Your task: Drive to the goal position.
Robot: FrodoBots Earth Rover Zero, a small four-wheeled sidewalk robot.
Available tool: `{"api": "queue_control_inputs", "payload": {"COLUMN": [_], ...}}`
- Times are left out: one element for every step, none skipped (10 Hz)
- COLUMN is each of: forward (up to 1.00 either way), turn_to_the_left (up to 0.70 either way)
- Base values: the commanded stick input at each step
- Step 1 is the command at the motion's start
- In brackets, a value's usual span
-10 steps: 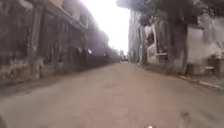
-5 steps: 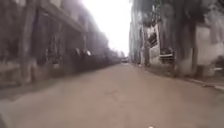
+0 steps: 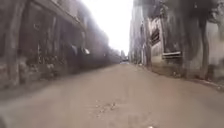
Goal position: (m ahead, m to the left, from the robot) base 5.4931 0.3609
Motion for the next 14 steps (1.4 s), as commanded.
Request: {"api": "queue_control_inputs", "payload": {"forward": [0.85, 0.85, 0.85, 0.85, 0.85, 0.85, 0.85, 0.85, 0.85, 0.85, 0.85, 0.85, 0.85, 0.86], "turn_to_the_left": [0.01, 0.01, 0.01, 0.01, 0.01, 0.01, 0.01, 0.01, 0.01, 0.01, 0.01, 0.01, 0.01, 0.01]}}
